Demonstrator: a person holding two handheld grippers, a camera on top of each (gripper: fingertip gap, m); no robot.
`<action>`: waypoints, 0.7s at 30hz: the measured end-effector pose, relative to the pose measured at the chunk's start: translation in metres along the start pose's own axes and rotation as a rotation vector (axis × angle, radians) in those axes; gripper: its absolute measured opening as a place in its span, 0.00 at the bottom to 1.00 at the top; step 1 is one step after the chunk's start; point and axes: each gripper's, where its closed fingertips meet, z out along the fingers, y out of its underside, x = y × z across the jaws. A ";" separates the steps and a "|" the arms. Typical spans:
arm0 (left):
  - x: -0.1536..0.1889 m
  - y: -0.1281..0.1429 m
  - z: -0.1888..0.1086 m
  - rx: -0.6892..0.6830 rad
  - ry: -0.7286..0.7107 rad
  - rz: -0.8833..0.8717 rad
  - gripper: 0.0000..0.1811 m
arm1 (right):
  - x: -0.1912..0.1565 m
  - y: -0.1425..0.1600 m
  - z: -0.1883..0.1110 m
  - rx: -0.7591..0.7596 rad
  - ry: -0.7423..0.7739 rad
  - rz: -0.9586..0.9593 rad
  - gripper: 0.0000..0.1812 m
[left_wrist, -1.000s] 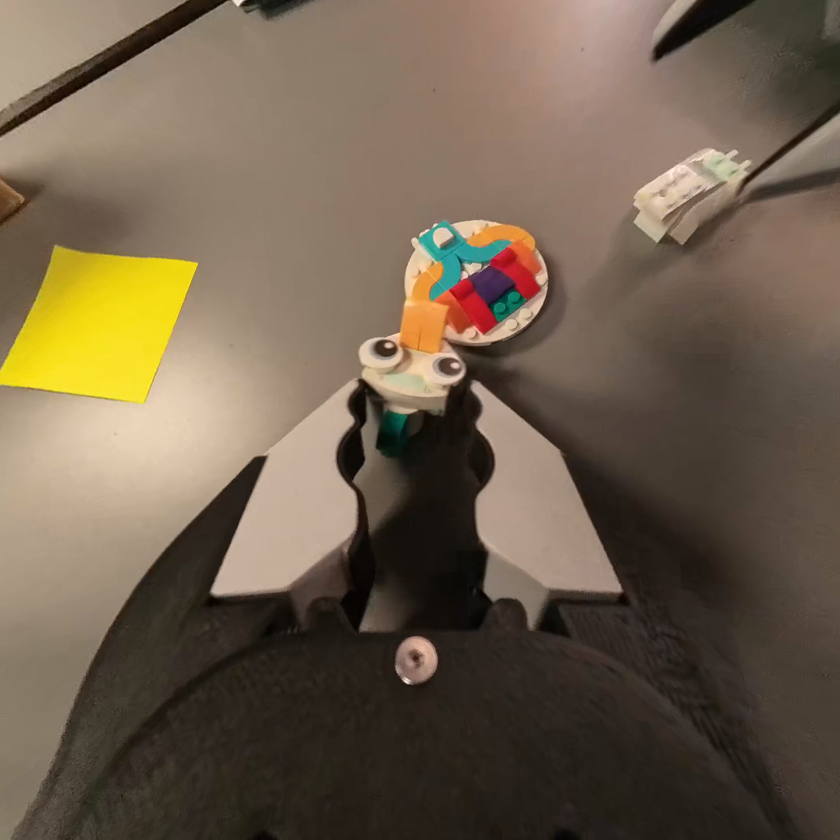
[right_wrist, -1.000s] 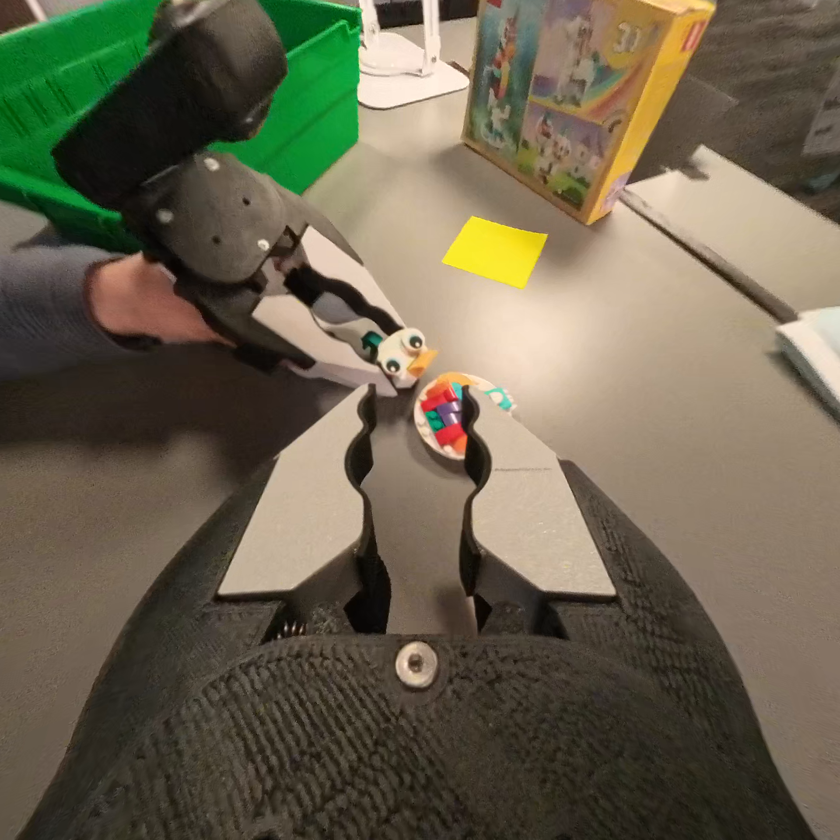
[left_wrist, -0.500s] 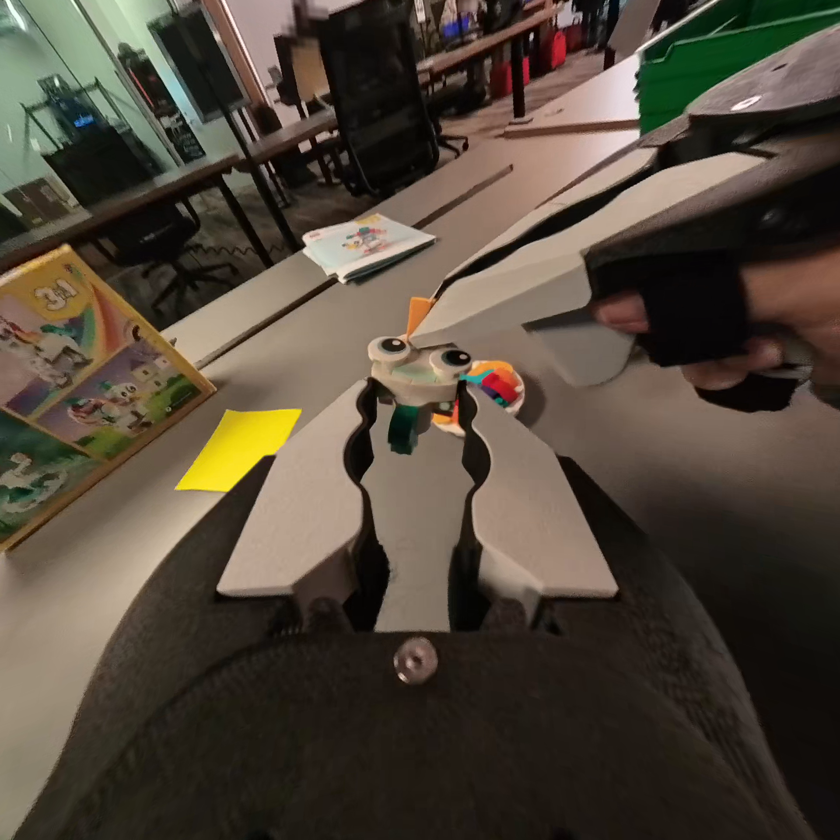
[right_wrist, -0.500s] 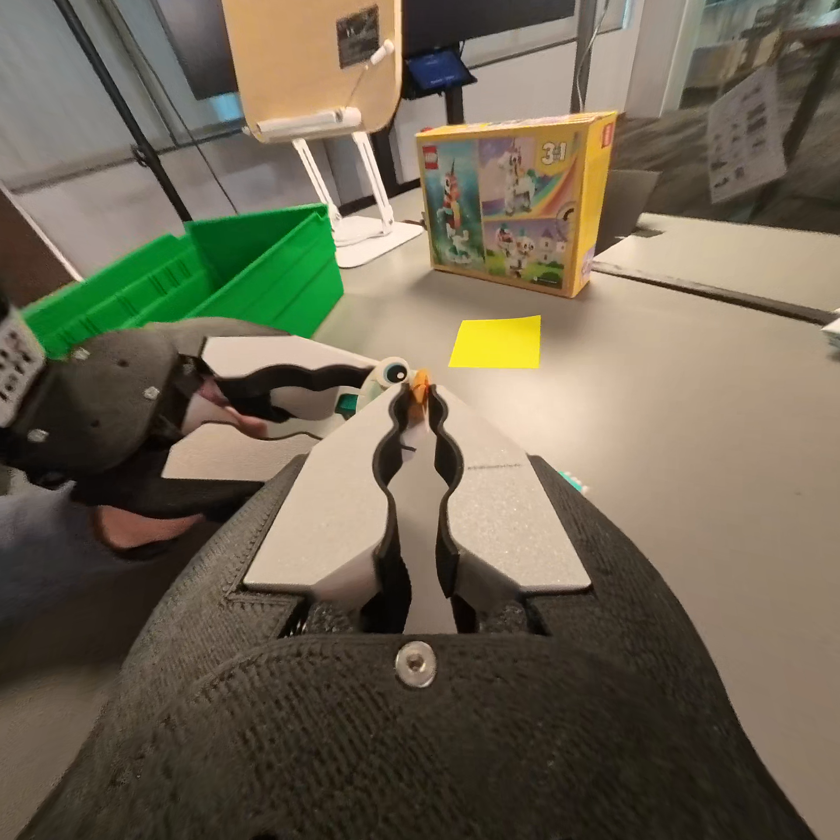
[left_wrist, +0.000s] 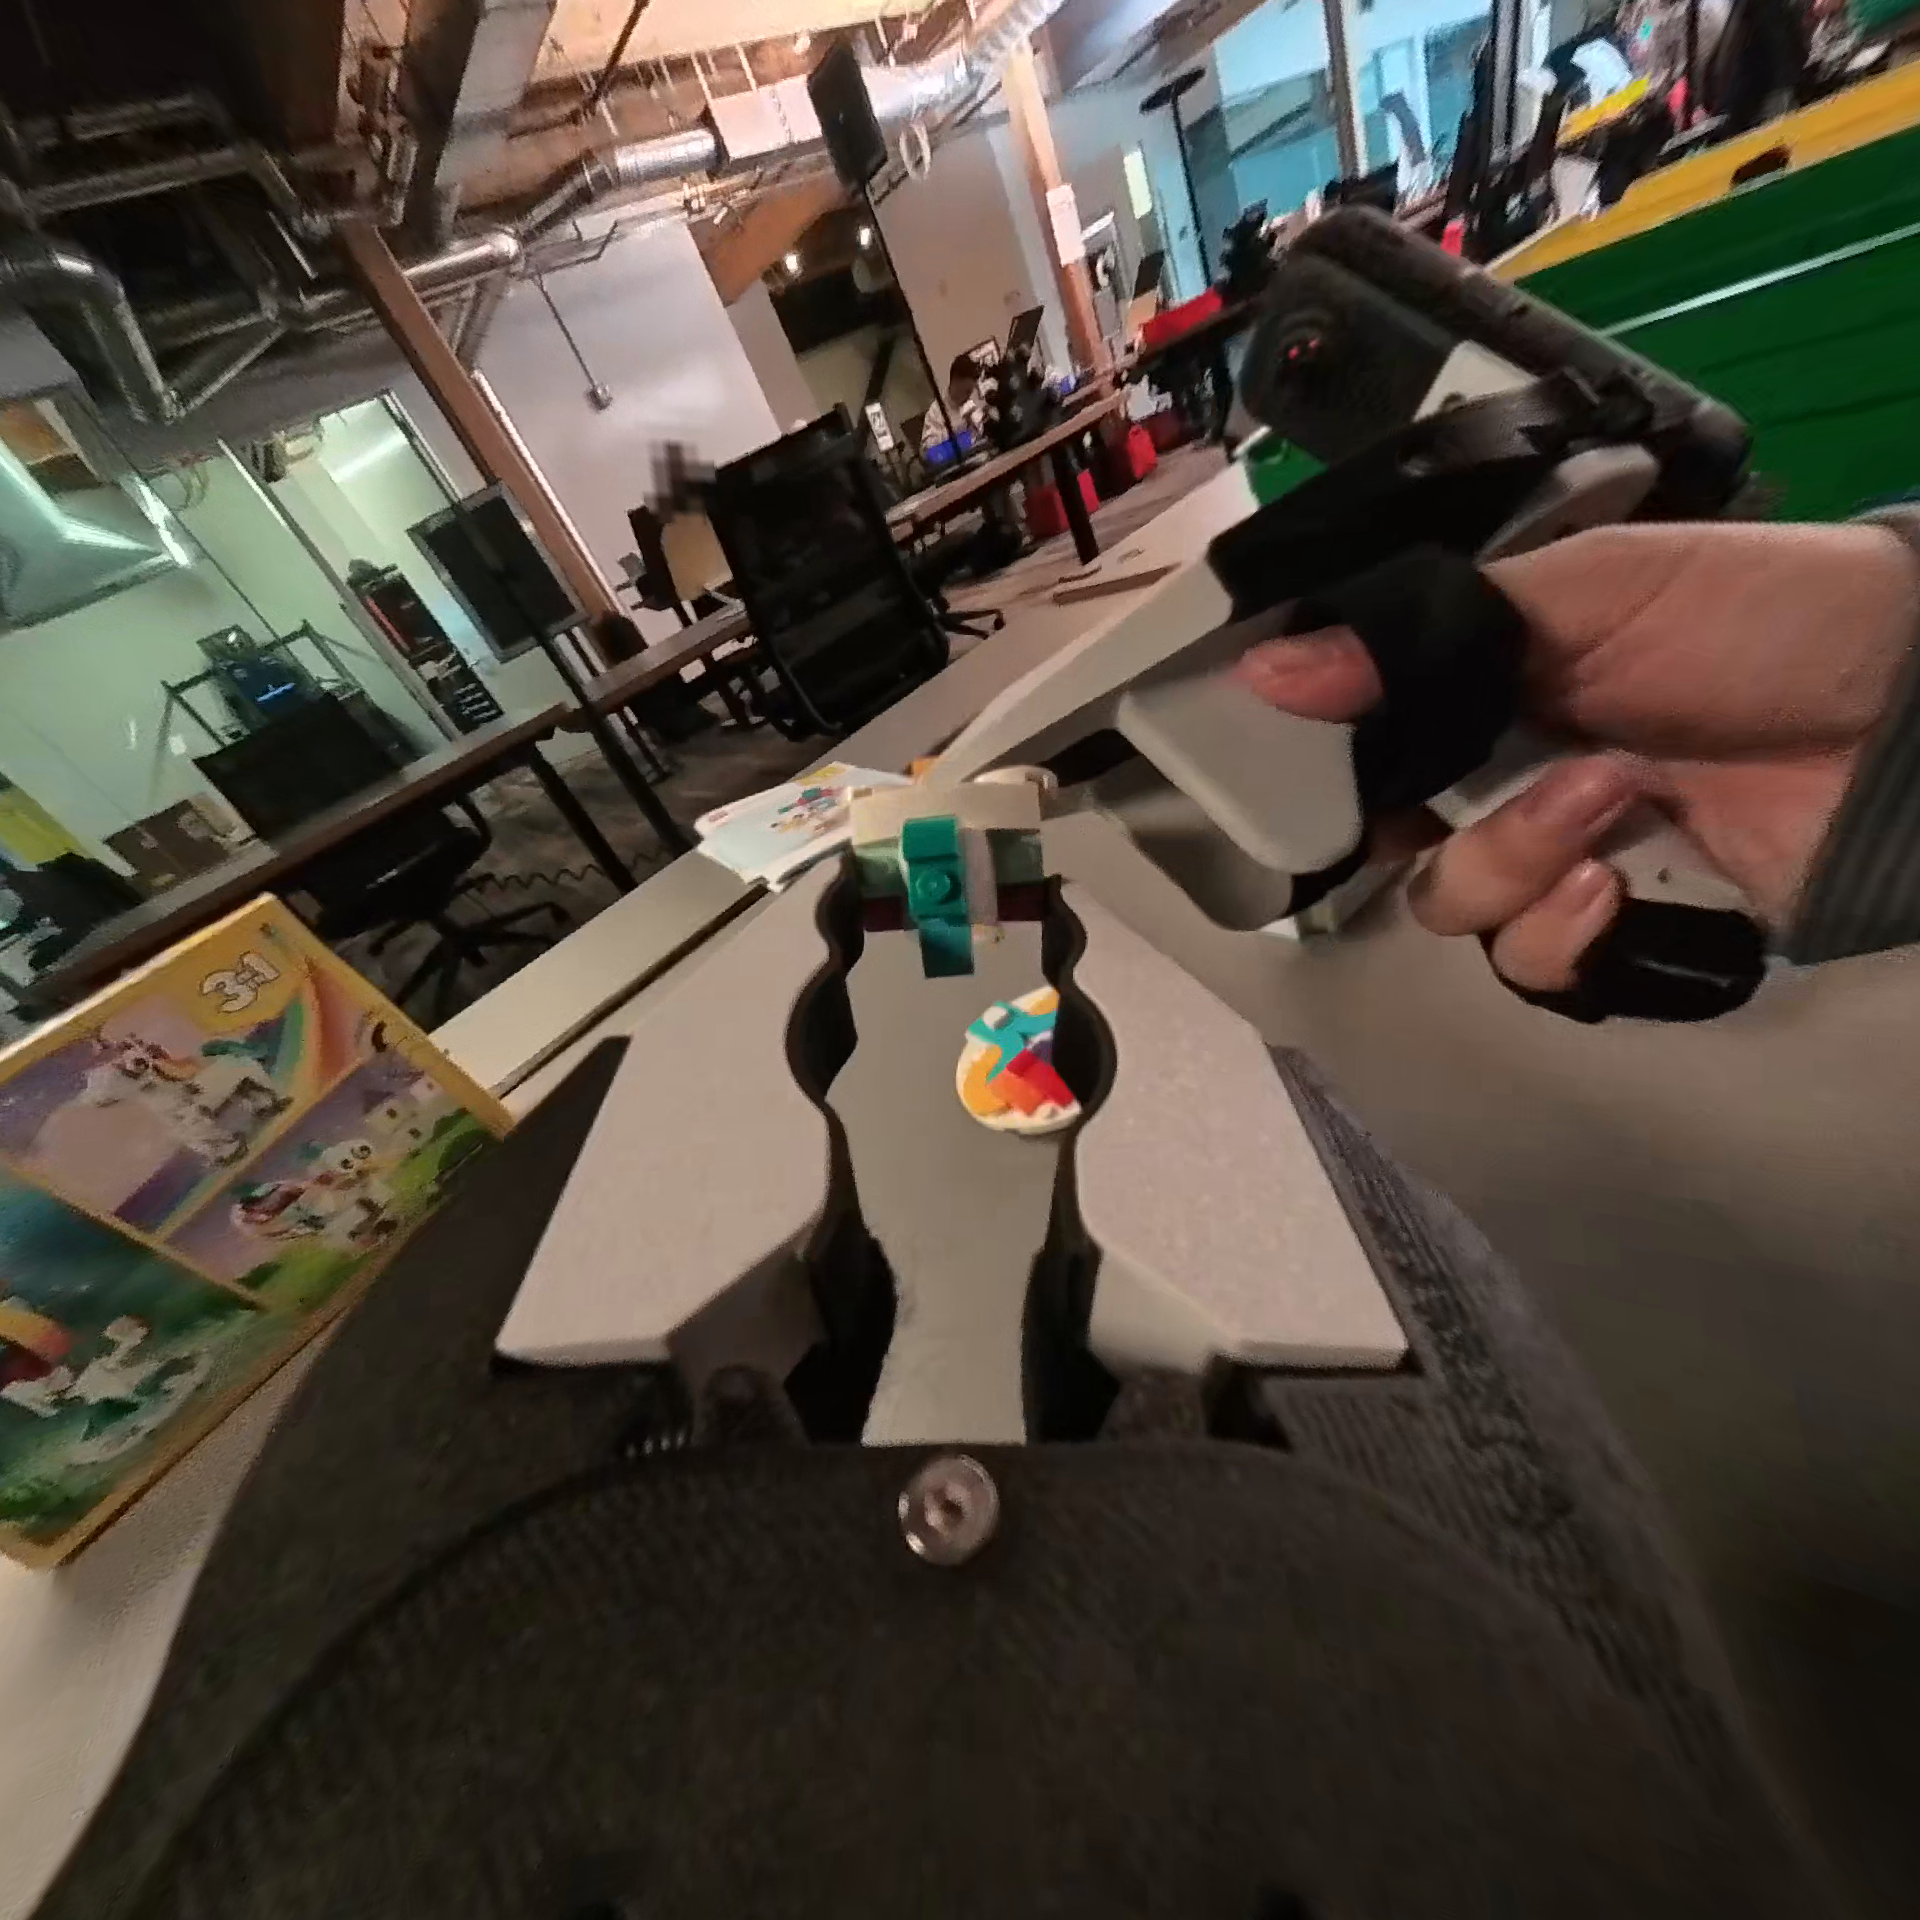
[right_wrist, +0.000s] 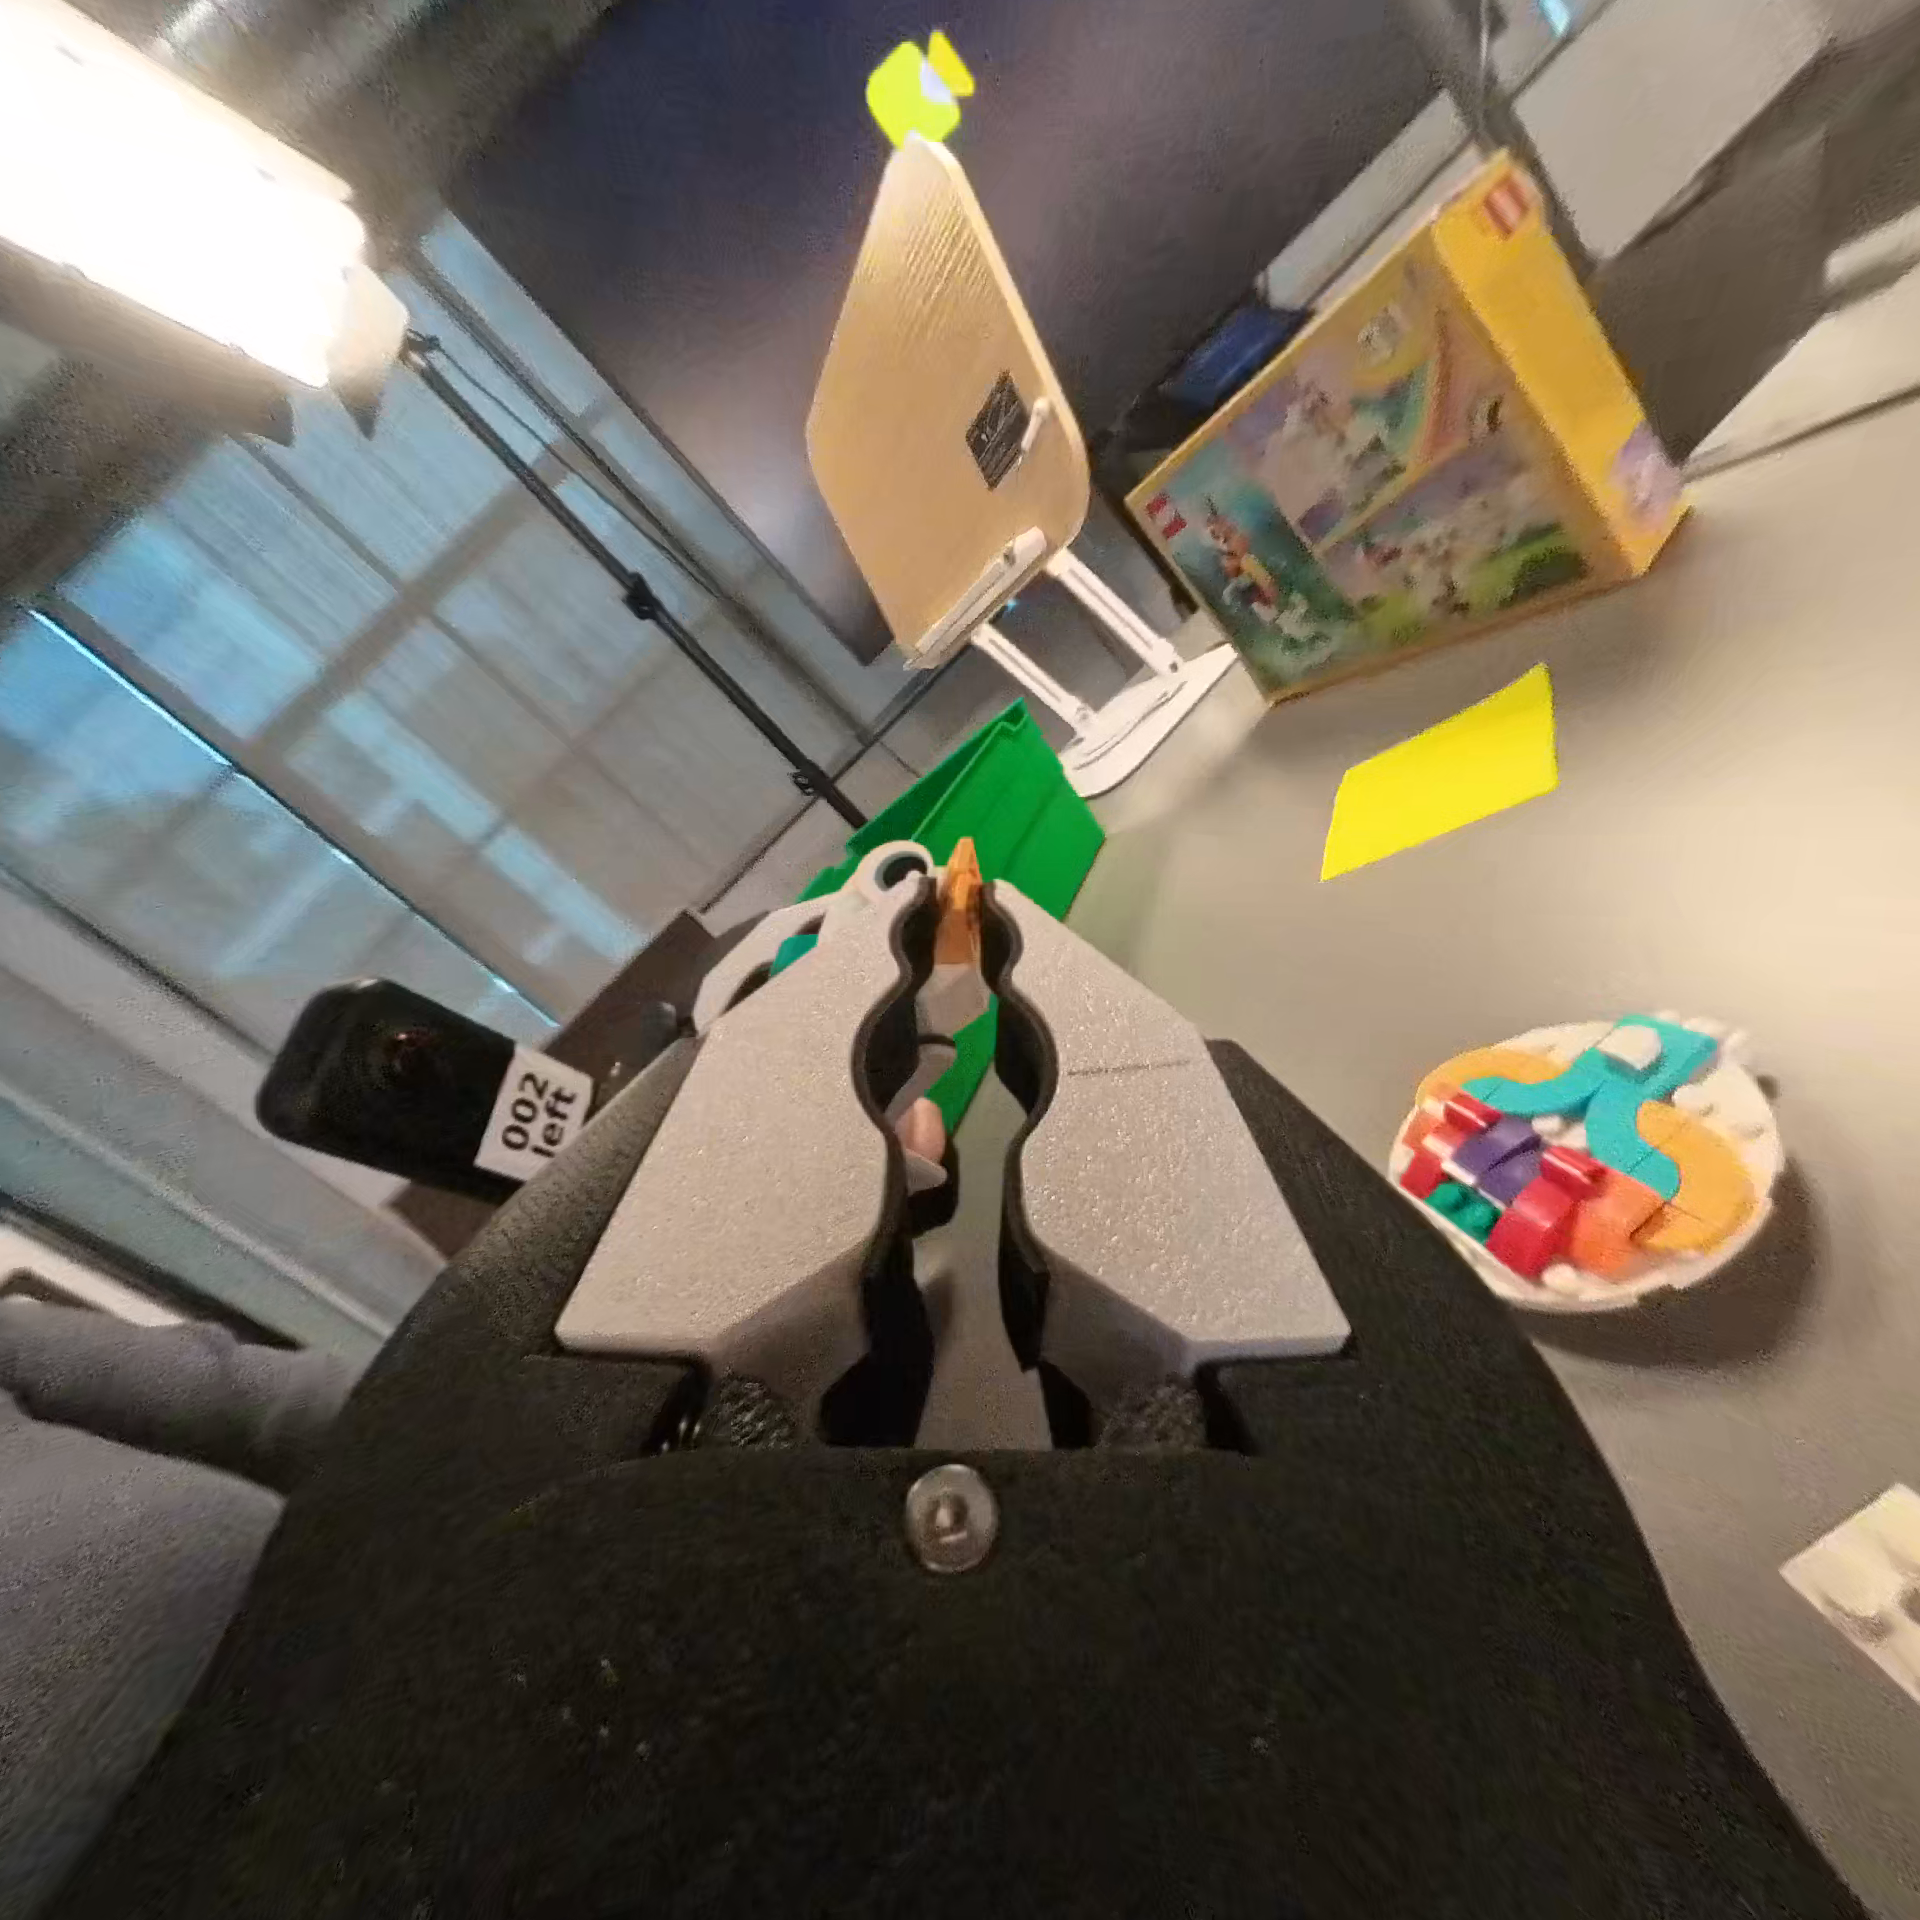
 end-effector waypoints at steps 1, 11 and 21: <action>-0.001 -0.002 -0.001 0.015 0.003 0.002 0.18 | -0.002 0.000 0.000 0.007 0.011 -0.033 0.03; 0.006 0.024 0.008 -0.131 0.041 -0.104 0.20 | 0.008 0.018 0.004 -0.029 0.142 -0.288 0.02; 0.011 0.052 0.010 -0.327 0.079 -0.106 0.19 | 0.009 0.033 0.008 -0.271 0.596 -1.389 0.03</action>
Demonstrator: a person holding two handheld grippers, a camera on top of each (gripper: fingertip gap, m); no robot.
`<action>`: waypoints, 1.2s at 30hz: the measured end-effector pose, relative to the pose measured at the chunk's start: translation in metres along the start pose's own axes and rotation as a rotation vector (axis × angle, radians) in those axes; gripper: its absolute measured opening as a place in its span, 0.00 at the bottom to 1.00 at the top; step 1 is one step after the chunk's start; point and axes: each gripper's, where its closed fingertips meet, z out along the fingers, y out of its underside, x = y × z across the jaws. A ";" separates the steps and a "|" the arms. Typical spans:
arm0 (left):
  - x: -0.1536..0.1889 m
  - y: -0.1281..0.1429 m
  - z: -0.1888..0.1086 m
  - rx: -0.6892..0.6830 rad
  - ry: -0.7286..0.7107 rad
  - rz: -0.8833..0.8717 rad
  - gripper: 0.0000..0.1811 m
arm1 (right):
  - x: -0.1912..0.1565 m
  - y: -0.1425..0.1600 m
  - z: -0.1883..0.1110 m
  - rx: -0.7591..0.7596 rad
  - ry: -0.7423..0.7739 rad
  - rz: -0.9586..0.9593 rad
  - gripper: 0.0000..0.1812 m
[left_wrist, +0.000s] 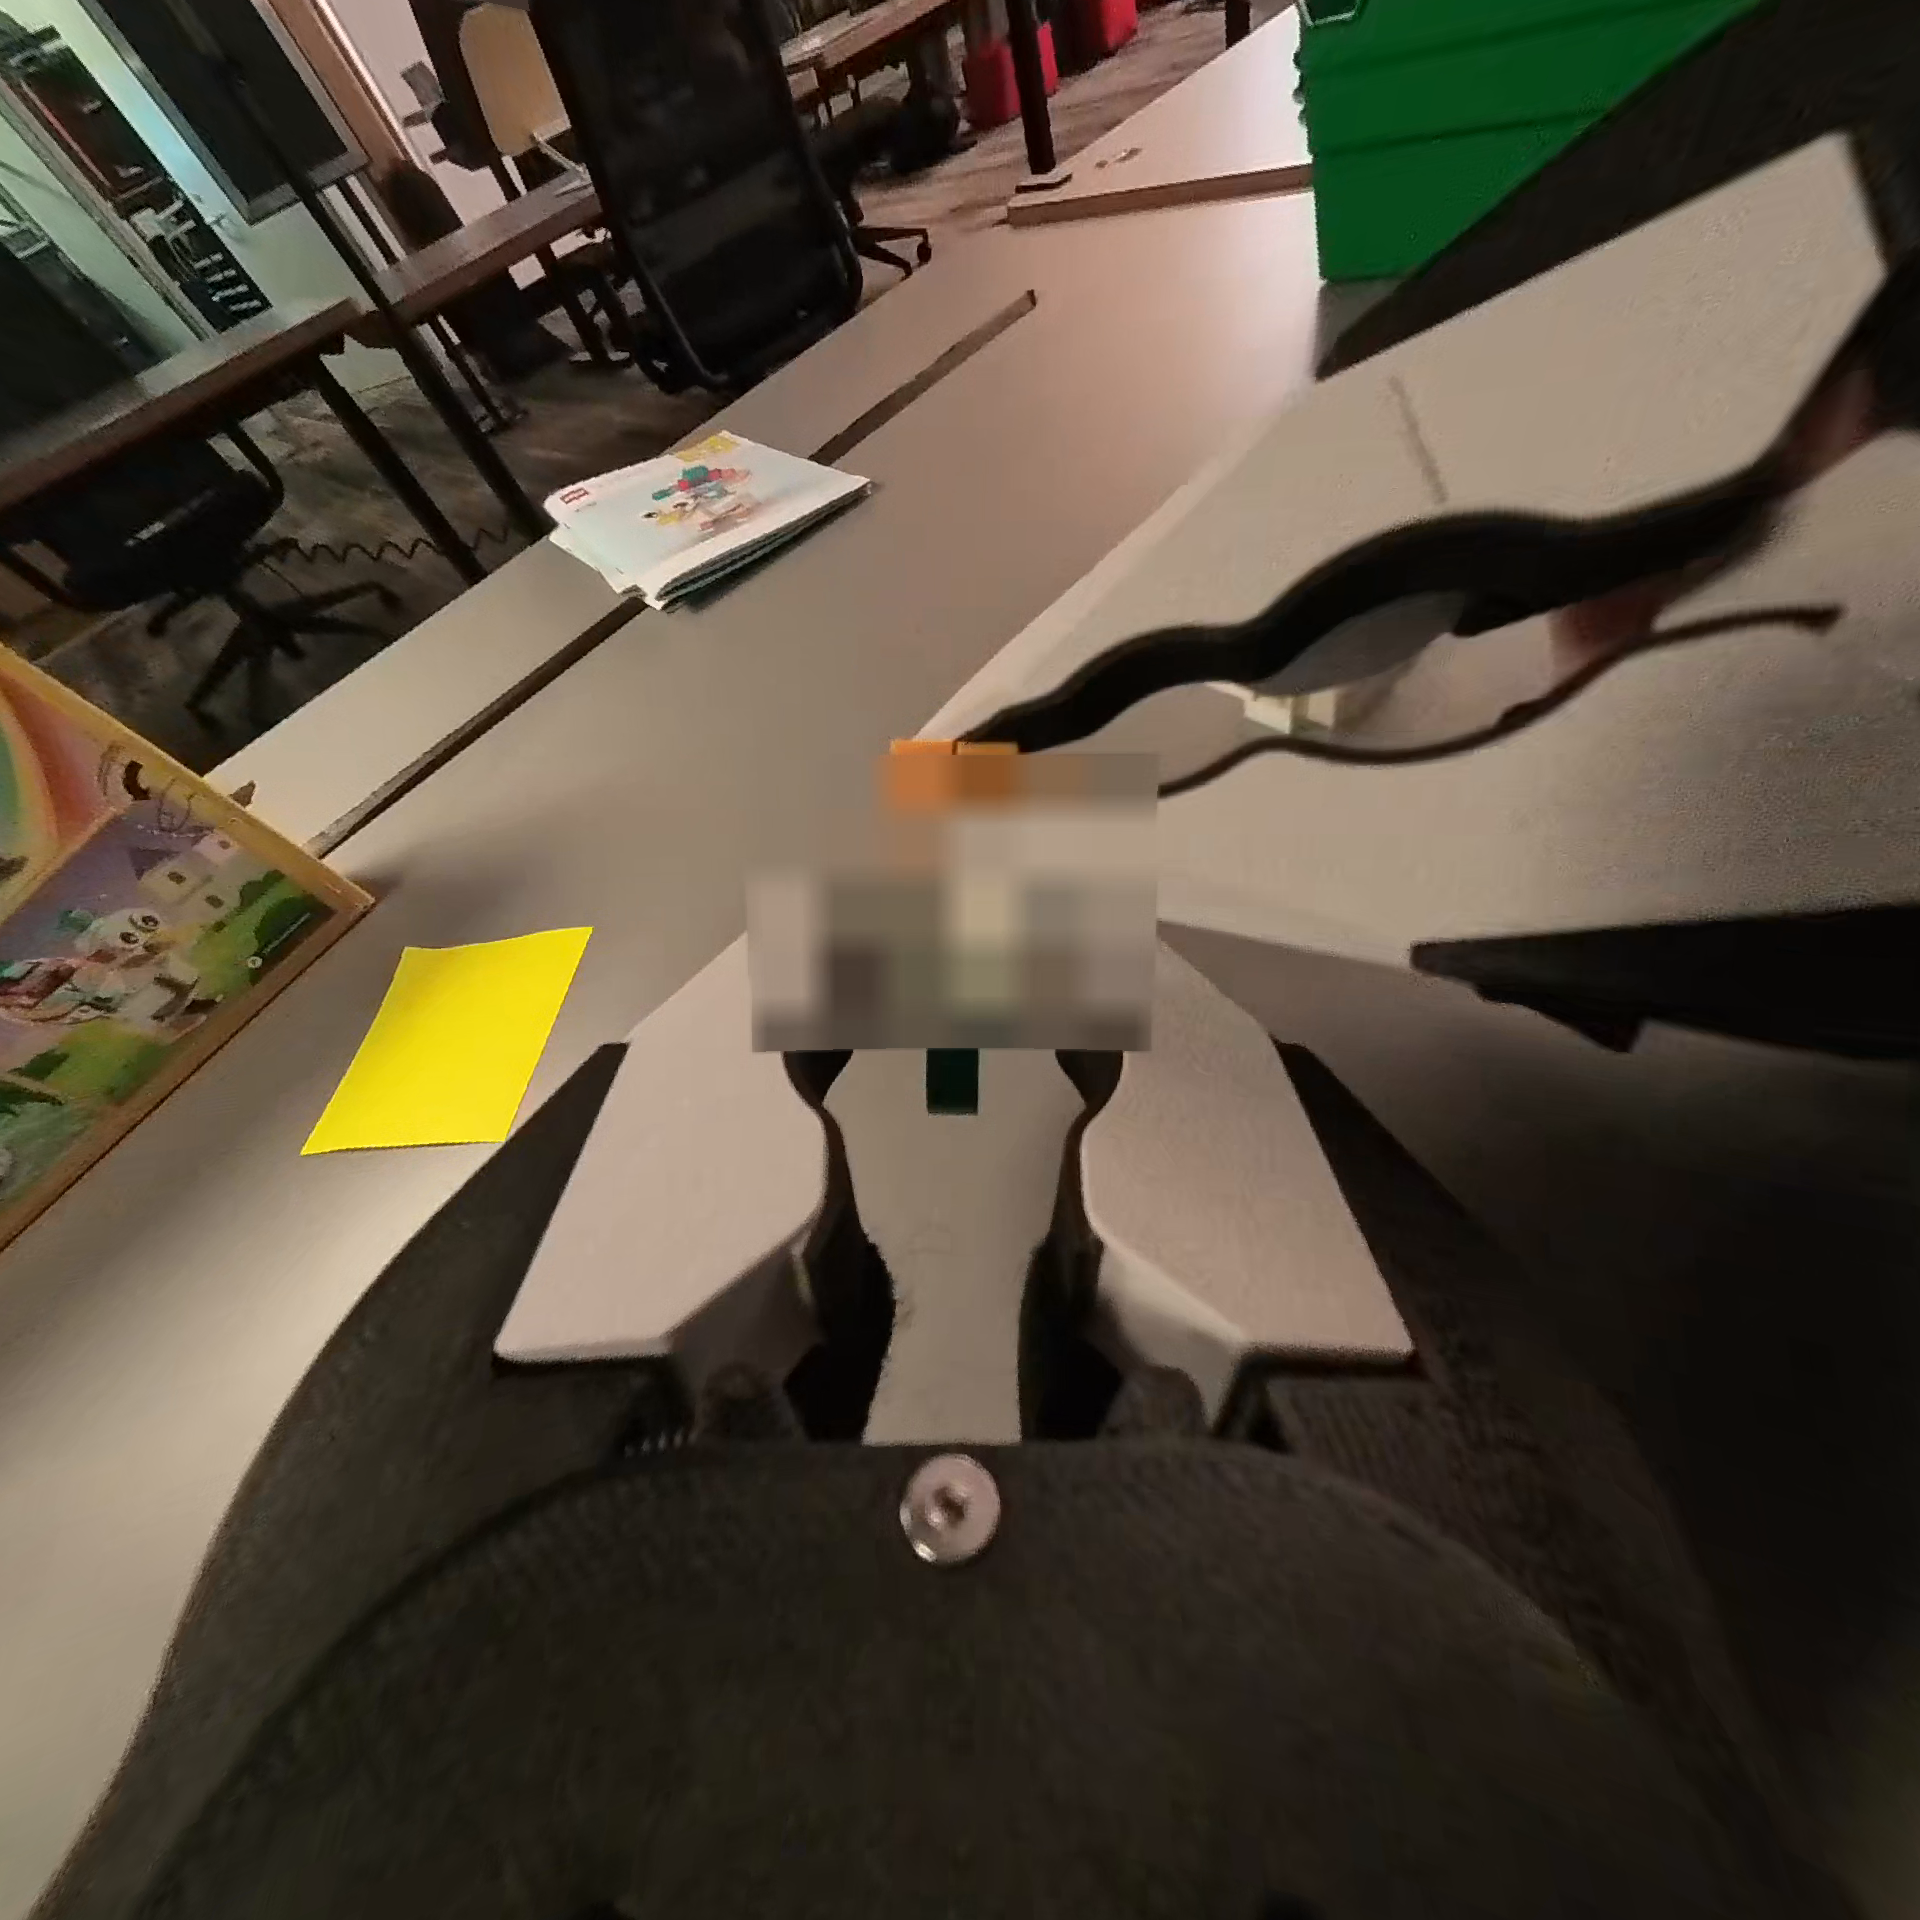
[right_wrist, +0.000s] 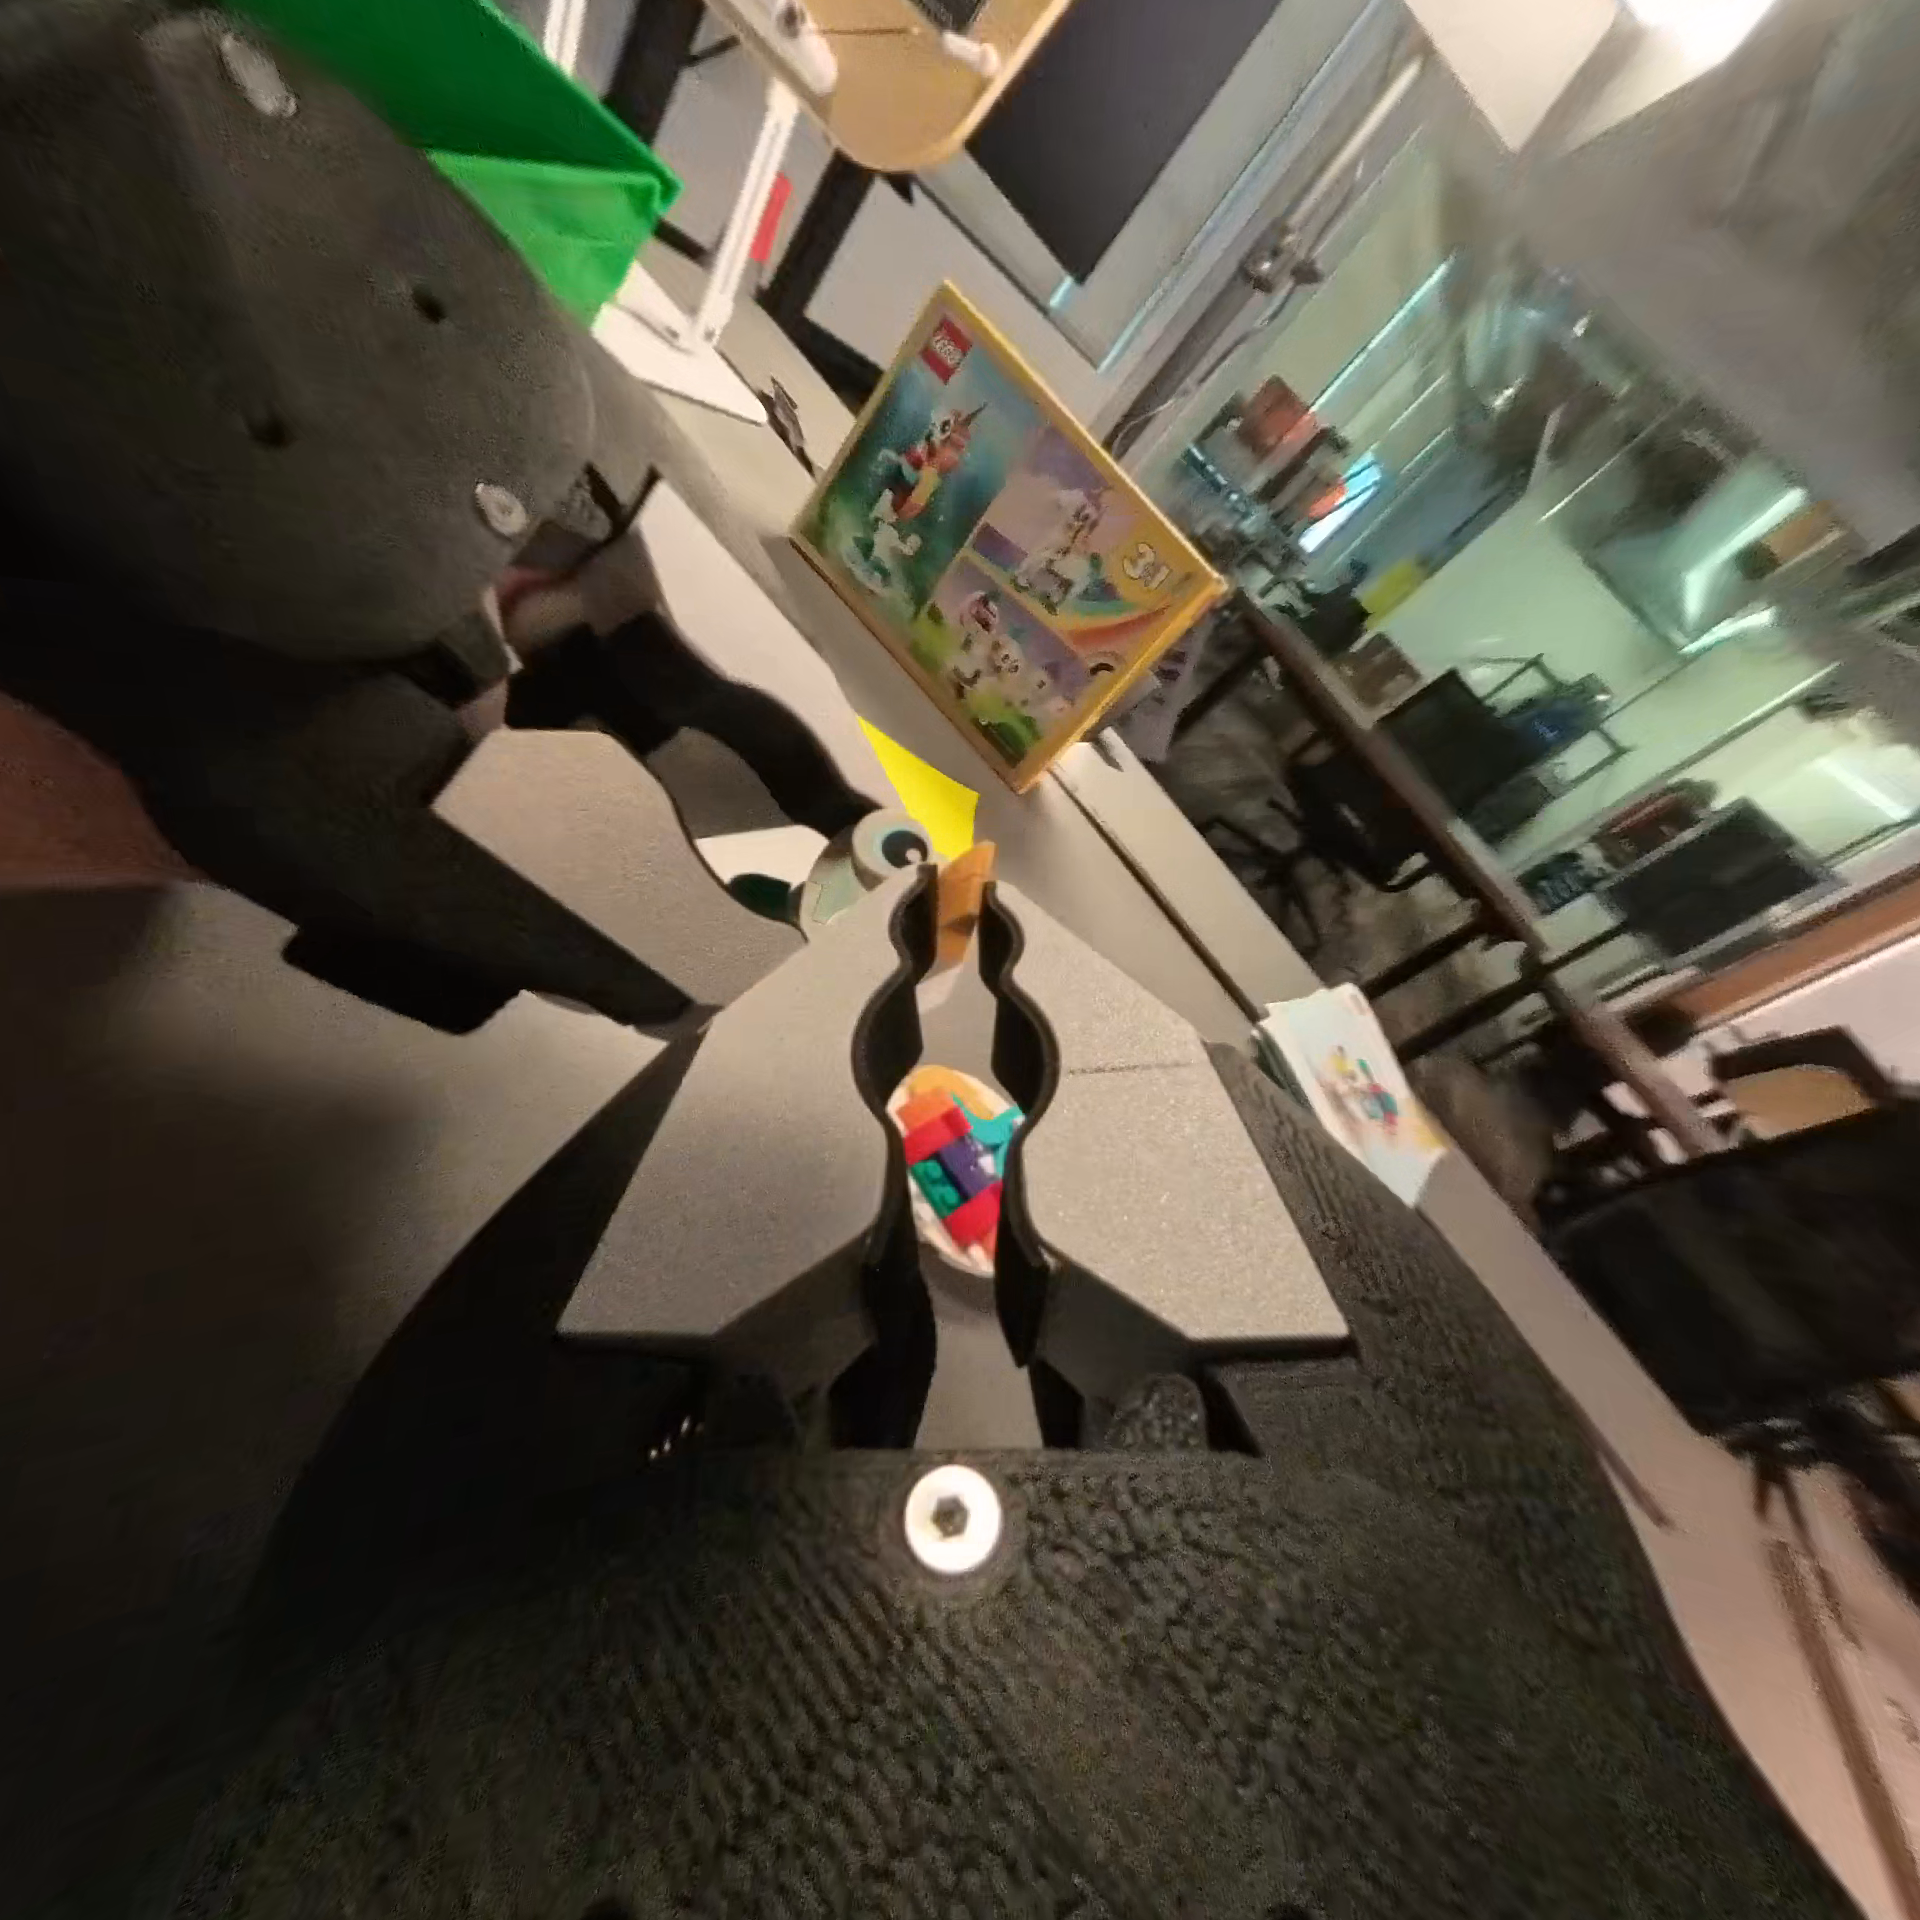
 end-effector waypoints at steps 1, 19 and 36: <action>0.000 0.001 -0.001 -0.003 0.004 0.000 0.19 | 0.000 0.000 0.000 -0.005 0.010 -0.020 0.03; 0.006 -0.028 -0.018 0.230 0.030 0.104 0.20 | 0.017 -0.010 -0.017 0.389 -0.693 1.468 0.02; -0.012 0.018 -0.003 -0.029 0.087 -0.131 0.20 | 0.043 0.005 -0.020 0.369 -0.524 1.370 0.01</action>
